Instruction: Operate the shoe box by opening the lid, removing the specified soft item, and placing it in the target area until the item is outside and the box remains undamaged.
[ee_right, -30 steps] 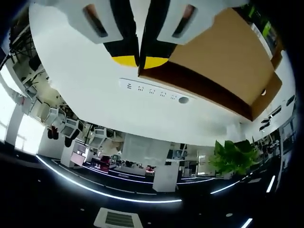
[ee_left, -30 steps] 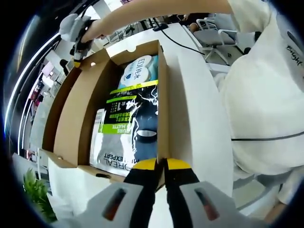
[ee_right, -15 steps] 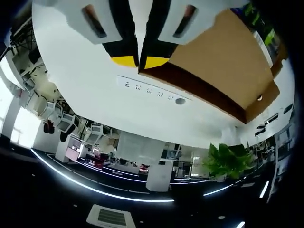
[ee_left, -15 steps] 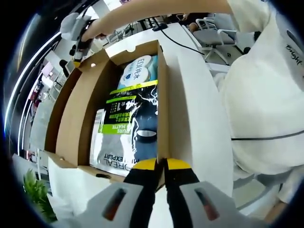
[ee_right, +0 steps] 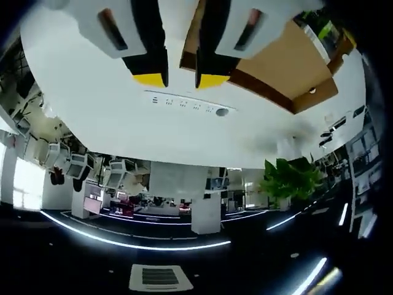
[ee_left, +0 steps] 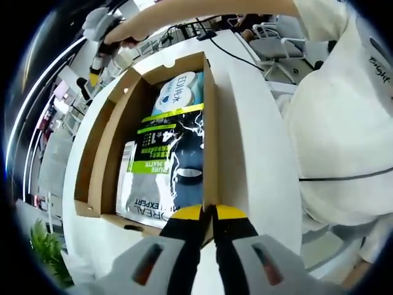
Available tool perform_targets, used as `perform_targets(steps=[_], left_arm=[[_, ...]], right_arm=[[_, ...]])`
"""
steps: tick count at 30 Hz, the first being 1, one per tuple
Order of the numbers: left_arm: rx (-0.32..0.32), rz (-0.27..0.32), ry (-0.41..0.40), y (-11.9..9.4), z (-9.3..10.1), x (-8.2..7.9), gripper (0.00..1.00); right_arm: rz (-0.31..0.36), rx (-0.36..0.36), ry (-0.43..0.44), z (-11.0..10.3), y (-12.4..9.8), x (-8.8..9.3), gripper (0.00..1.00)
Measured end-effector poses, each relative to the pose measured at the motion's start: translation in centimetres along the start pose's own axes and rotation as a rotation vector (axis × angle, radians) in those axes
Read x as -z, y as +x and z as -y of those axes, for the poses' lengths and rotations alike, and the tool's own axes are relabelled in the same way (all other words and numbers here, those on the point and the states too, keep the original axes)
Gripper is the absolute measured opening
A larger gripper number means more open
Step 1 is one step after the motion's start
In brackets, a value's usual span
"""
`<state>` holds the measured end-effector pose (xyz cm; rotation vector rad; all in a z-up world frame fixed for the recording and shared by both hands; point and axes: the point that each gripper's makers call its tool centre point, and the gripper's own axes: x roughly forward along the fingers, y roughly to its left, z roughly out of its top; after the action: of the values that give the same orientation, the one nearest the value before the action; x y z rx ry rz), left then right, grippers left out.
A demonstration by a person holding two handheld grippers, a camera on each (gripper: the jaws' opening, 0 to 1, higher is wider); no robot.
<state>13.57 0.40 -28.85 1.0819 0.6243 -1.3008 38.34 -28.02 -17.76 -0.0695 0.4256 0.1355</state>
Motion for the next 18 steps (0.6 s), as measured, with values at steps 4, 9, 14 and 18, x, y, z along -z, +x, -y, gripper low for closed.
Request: perform_targets(steps=[4,9,14,18], left_arm=[[0.003,0.000,-0.004,0.0,0.0,0.0,0.05],[0.011,-0.004,-0.005,0.0,0.0,0.0,0.05],[0.013,-0.004,-0.009,0.0,0.0,0.0,0.05],[0.013,-0.004,-0.012,0.0,0.0,0.0,0.05]], right_arm=[[0.038,-0.048,-0.039,-0.3,-0.9,-0.8,0.19],[0.075,-0.078,-0.007,0.7,-1.8,-1.6,0.31],[0.180,-0.287,0.128,-0.6,-3.6,-2.7,0.45],[0.229,-0.338,0.202,0.0,-4.4,-3.0,0.54]])
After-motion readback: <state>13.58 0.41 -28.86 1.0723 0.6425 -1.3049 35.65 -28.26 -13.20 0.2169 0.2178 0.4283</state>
